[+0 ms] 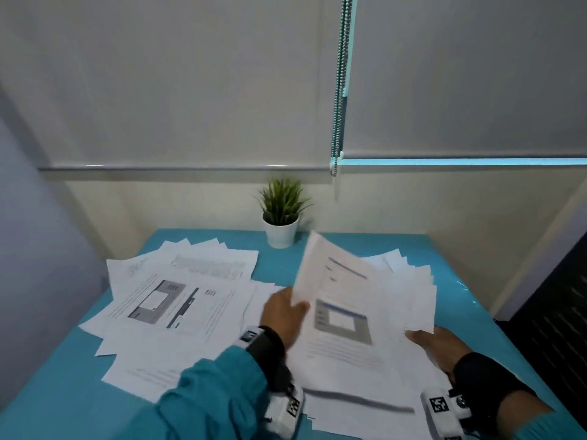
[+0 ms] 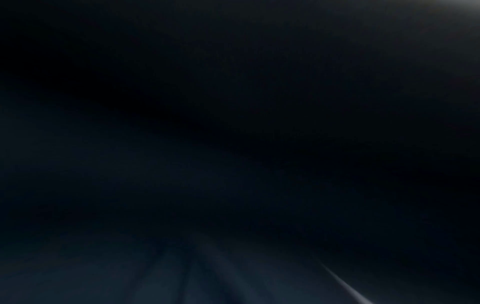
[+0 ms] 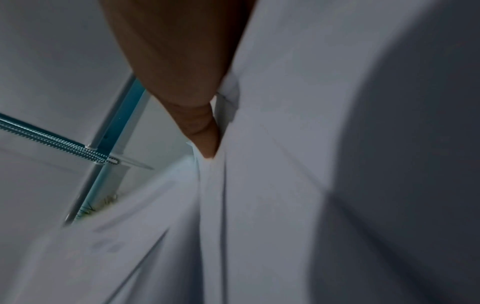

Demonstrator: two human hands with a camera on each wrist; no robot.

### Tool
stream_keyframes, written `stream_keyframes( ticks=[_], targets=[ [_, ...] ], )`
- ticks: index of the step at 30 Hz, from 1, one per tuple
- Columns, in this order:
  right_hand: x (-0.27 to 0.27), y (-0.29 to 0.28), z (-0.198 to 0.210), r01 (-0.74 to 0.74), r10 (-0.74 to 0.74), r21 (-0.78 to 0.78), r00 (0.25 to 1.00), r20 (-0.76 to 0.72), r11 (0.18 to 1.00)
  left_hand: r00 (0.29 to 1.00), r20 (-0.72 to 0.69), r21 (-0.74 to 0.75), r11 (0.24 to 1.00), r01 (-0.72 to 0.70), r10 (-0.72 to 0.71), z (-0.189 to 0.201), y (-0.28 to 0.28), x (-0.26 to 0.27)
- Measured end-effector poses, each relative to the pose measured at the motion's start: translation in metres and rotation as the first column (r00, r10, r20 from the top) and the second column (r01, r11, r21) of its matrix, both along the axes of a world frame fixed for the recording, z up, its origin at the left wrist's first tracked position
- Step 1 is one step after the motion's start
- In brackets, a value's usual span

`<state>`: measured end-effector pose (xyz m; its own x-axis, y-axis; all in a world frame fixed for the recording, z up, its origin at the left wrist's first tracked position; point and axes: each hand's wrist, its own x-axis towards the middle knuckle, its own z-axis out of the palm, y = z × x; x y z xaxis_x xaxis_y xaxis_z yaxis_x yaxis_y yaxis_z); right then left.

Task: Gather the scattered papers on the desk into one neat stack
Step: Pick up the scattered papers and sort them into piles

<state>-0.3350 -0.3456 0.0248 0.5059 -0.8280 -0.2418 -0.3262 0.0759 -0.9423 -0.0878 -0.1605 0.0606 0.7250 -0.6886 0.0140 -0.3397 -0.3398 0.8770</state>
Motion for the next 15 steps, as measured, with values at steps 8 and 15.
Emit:
stream_keyframes(
  ticks=[8,15],
  targets=[
    [0.002,0.002,-0.005,-0.078,0.08,-0.032,0.994,0.074,0.996,0.942,0.088,0.278,0.916,0.288,-0.323,-0.009,-0.005,-0.006],
    [0.006,0.009,0.006,-0.078,0.079,-0.013,0.995,0.062,0.997,0.856,0.412,0.544,0.838,0.044,-0.312,0.025,0.045,0.115]
  ],
)
